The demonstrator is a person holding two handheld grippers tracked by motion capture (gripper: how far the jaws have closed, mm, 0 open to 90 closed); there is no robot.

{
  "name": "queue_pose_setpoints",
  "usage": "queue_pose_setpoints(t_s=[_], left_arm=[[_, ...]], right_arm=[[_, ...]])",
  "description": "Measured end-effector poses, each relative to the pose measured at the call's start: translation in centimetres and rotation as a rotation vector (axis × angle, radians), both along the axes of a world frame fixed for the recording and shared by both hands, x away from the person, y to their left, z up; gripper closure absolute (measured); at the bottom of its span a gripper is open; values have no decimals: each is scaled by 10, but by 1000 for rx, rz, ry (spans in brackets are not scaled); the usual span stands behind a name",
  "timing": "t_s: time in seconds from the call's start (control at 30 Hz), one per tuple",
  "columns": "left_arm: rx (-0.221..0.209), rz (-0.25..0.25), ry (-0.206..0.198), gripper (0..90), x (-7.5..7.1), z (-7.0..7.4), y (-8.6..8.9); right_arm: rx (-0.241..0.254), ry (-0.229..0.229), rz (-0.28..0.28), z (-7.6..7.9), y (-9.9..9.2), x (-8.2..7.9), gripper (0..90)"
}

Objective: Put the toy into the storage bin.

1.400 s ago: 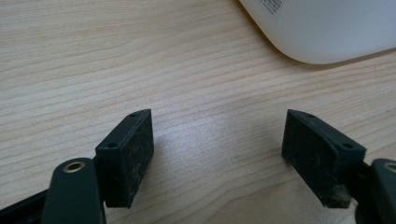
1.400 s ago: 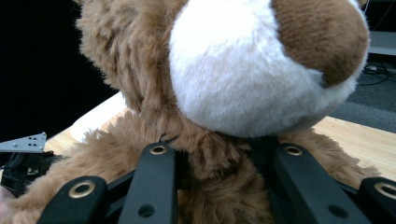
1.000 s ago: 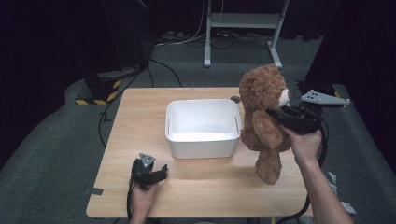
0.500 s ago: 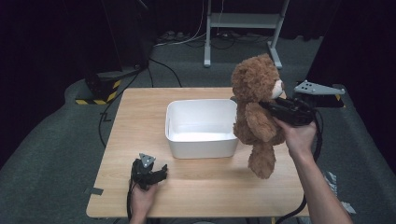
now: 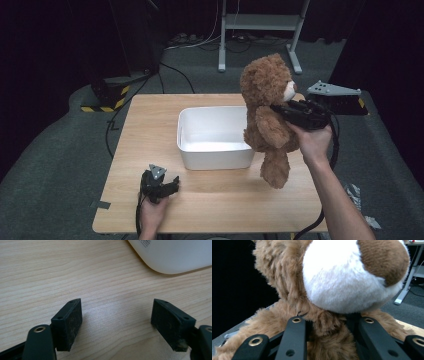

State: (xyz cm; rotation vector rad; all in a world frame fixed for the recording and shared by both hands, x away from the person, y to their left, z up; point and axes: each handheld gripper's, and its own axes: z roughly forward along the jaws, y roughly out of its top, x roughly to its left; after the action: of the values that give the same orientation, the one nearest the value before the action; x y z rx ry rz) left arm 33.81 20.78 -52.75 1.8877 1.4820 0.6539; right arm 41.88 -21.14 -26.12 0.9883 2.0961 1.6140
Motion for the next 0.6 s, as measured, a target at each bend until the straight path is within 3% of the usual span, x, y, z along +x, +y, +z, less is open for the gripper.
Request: queue_pose_setpoints(t_s=[0.6], left_arm=[[0,1,1,250,0,0,0]], right_arm=[[30,-7,20,5,15,10,699]])
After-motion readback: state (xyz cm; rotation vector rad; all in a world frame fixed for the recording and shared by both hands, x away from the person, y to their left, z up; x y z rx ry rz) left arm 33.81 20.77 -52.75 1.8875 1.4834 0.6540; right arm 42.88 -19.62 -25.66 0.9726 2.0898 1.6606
